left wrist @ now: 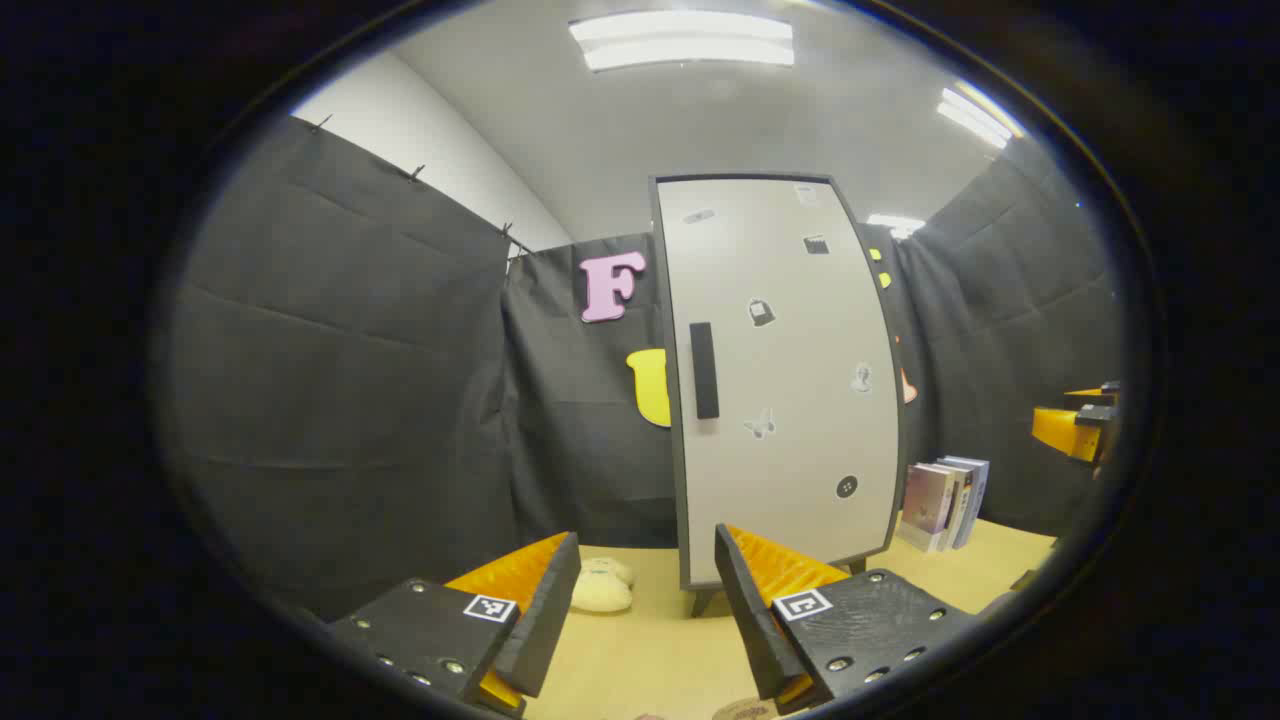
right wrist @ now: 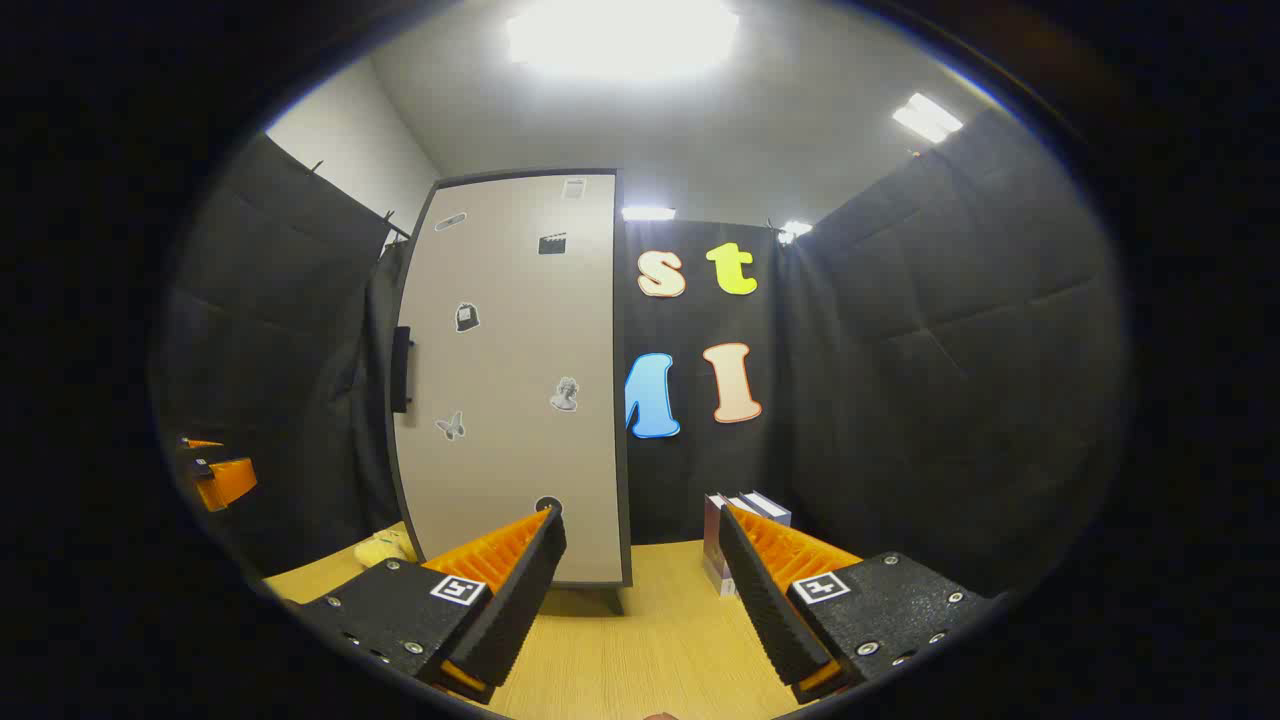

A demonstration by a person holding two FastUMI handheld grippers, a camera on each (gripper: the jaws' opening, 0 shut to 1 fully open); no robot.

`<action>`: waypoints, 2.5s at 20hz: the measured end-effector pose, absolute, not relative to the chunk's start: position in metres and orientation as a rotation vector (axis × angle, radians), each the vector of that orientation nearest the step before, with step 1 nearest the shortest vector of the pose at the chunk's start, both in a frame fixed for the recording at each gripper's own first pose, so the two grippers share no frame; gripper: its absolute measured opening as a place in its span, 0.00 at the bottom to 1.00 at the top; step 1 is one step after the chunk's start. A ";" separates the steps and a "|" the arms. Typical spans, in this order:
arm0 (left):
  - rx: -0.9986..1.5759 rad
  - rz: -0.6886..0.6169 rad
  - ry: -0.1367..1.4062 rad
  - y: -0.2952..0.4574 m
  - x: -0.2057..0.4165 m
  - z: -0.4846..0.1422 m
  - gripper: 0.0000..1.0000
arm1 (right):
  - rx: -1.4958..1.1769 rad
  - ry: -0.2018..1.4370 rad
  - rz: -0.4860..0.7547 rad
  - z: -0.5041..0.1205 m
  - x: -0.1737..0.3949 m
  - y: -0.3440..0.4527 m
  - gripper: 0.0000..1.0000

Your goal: Open the cabinet door with the right hand, grasp the bottle in the cabinet with the left hand and place it on the coaster, then close the cabinet door with the right hand.

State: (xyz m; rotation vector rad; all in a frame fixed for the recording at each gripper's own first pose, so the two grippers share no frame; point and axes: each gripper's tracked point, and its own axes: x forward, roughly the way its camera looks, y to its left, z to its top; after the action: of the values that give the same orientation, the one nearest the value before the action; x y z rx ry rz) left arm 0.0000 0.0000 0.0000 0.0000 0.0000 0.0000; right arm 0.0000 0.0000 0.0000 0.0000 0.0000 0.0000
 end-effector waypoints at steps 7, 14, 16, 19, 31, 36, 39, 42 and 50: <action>-0.001 0.015 0.001 0.001 0.002 -0.001 0.77 | 0.004 0.003 0.003 -0.001 0.002 -0.001 0.95; 0.002 0.019 -0.008 0.002 0.000 0.003 0.78 | 0.014 -0.003 0.021 0.002 0.007 0.004 0.95; 0.003 0.025 -0.008 0.003 0.001 0.002 0.78 | 0.010 -0.005 0.025 0.001 0.006 0.004 0.95; 0.005 0.035 -0.008 0.008 -0.002 0.002 0.78 | 0.011 -0.002 0.032 0.001 0.009 0.009 0.95; 0.022 0.144 -0.004 0.064 -0.033 0.002 0.81 | 0.020 -0.054 0.170 0.043 0.059 0.096 0.95; 0.038 0.211 -0.007 0.096 -0.054 0.004 0.77 | 0.039 -0.065 0.250 0.059 0.083 0.146 0.95; 0.045 0.249 0.003 0.113 -0.066 -0.001 0.77 | 0.047 -0.083 0.278 0.072 0.100 0.172 0.95; 0.049 0.281 0.017 0.127 -0.075 -0.006 0.77 | 0.058 -0.072 0.307 0.077 0.118 0.201 0.95; 0.049 0.345 0.038 0.156 -0.084 -0.018 0.81 | 0.024 -0.039 0.367 0.074 0.174 0.282 0.94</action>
State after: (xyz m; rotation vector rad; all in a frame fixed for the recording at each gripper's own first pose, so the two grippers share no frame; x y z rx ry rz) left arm -0.0840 0.1562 -0.0175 0.0488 0.0384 0.3450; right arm 0.1739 0.2818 0.0745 0.0239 -0.0392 0.3666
